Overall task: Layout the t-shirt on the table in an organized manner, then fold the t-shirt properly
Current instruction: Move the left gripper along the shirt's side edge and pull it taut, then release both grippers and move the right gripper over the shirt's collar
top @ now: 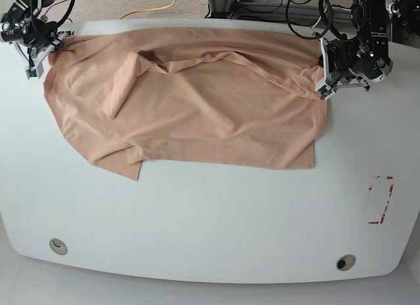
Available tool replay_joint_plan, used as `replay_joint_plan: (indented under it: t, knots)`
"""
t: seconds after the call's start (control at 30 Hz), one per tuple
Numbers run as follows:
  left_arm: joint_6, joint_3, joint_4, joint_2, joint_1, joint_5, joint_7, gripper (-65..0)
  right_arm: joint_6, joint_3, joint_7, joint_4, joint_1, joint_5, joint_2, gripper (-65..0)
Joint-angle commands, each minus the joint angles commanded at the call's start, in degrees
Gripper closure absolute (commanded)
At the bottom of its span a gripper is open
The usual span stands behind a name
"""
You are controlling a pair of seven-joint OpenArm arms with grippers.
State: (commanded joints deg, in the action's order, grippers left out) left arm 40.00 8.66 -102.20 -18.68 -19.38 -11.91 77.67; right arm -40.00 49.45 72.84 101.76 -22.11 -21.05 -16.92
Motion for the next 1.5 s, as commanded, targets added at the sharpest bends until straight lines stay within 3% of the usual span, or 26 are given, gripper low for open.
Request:
replay_joint_plan:
  t: [0.23,0.3,0.4,0.47,0.63,0.73,0.9,1.07,1.2,1.33,1.5]
  knots:
    - [0.0,0.0,-4.04,-0.09,-1.05,0.09,0.18,-11.0,0.0,0.09,0.0,0.0,-0.35,-0.09,0.0,-0.8]
    - [0.0,0.0,-4.84,-0.09,-1.14,0.09,0.18,-14.2,0.0,0.18,0.0,0.09,-0.35,-0.09,0.0,-0.8]
    - [0.0,0.0,-6.07,-0.18,-1.14,0.09,0.18,-25.0,0.0,0.26,0.0,1.14,-0.44,0.35,0.0,-3.0]
    - [0.0,0.0,-6.59,-0.18,-1.14,0.09,0.18,-28.6,0.0,0.26,0.09,1.67,-0.44,0.35,0.0,-11.9]
    - [0.0,0.0,-8.09,-0.18,-0.79,0.09,0.44,-31.7,0.0,0.26,0.18,2.73,-0.62,0.35,0.0,-42.2]
    - [0.0,0.0,-9.14,-1.32,0.35,0.0,1.93,-31.8,0.0,0.26,0.18,4.4,-1.67,0.0,0.0,-52.8]
    - [0.0,0.0,-10.46,-2.02,3.43,-0.09,2.33,-31.8,0.0,1.32,0.35,8.53,-2.02,0.0,0.0,-53.9]
    - [0.0,0.0,-11.87,-3.25,5.71,-0.09,2.33,-31.8,0.0,2.11,4.22,11.96,-1.05,-0.88,0.0,-53.9]
    - [0.0,0.35,-11.96,-4.04,8.88,-0.09,2.33,-31.7,0.0,2.02,6.68,12.84,-0.26,-9.32,0.0,-53.9]
    - [0.0,5.98,-11.87,-3.96,11.08,-0.09,2.33,-31.5,0.0,-1.41,7.16,12.84,-0.26,-19.6,0.0,-53.9]
    - [0.0,8.35,-11.52,-3.87,14.86,0.09,2.33,-31.4,0.0,-7.56,7.16,12.75,1.58,-24.7,2.73,-53.9]
